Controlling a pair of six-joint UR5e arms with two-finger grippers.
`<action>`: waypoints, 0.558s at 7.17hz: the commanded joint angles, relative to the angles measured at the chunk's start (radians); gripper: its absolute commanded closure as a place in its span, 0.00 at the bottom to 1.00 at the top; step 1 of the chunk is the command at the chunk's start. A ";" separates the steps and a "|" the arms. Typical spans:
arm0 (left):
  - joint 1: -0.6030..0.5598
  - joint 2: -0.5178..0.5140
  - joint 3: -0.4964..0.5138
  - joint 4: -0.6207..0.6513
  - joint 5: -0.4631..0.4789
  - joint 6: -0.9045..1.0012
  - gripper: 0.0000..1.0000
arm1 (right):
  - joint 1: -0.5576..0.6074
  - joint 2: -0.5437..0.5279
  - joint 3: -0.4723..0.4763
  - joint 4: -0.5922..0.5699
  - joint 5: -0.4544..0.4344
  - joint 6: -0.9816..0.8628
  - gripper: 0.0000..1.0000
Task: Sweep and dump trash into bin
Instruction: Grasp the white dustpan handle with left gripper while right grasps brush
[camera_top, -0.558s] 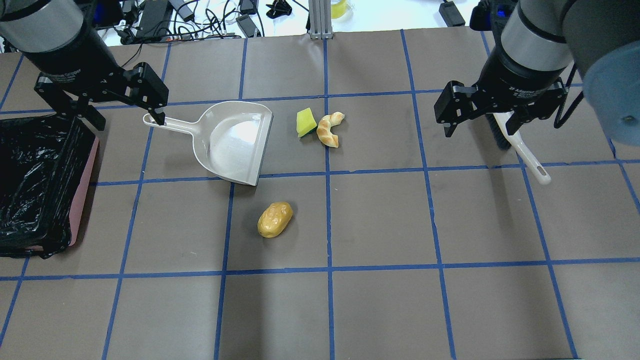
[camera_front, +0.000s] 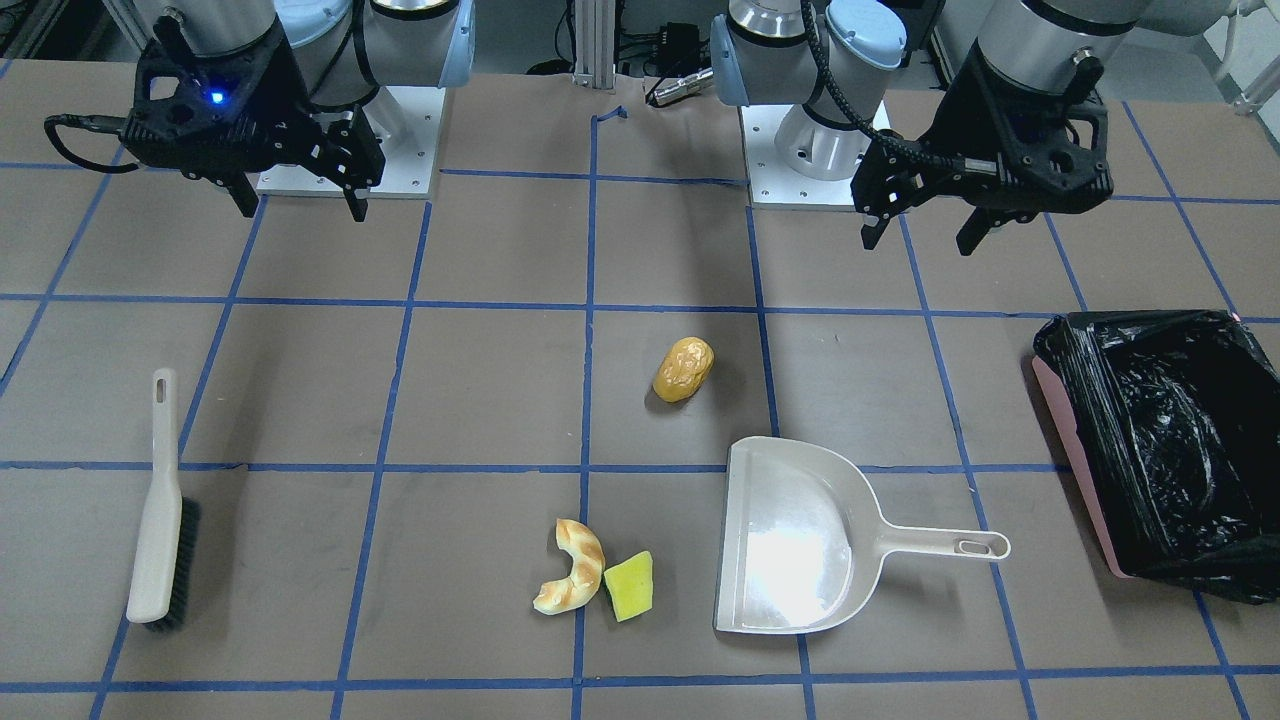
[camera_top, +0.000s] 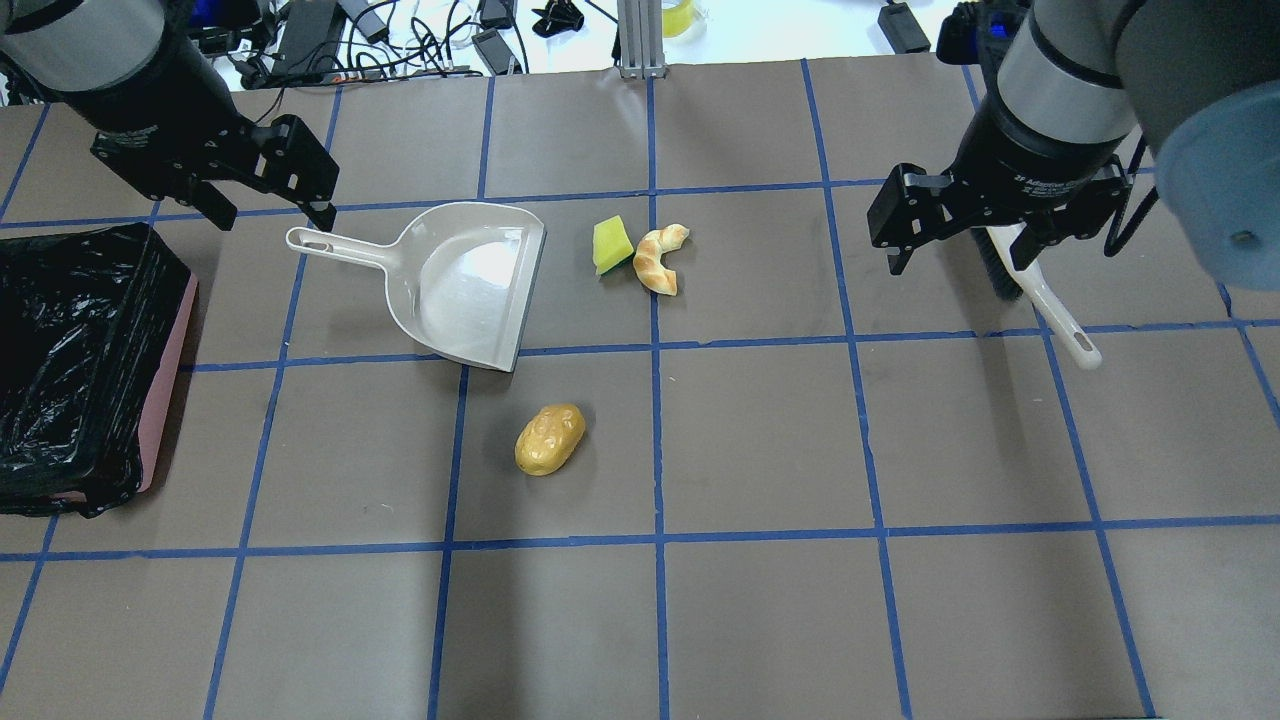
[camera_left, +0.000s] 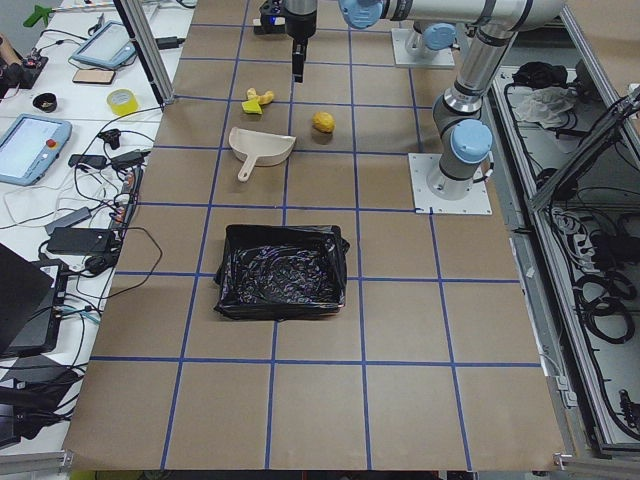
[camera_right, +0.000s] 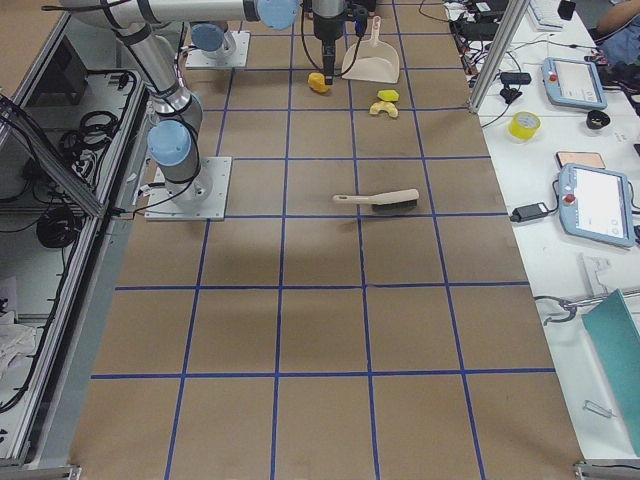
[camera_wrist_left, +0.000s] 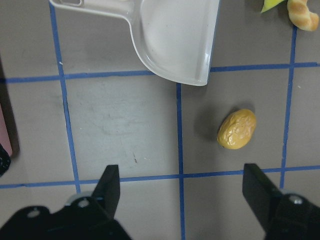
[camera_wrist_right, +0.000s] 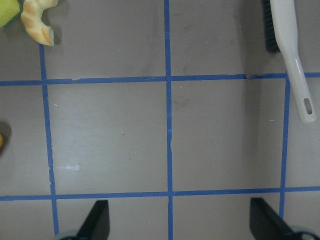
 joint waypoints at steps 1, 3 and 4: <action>0.074 -0.060 -0.006 0.058 0.002 0.329 0.12 | -0.037 0.014 0.002 -0.007 0.004 -0.039 0.00; 0.096 -0.147 -0.056 0.153 0.005 0.630 0.13 | -0.169 0.030 0.006 -0.010 0.001 -0.288 0.00; 0.097 -0.196 -0.074 0.223 0.008 0.800 0.13 | -0.244 0.069 0.006 -0.046 -0.007 -0.405 0.00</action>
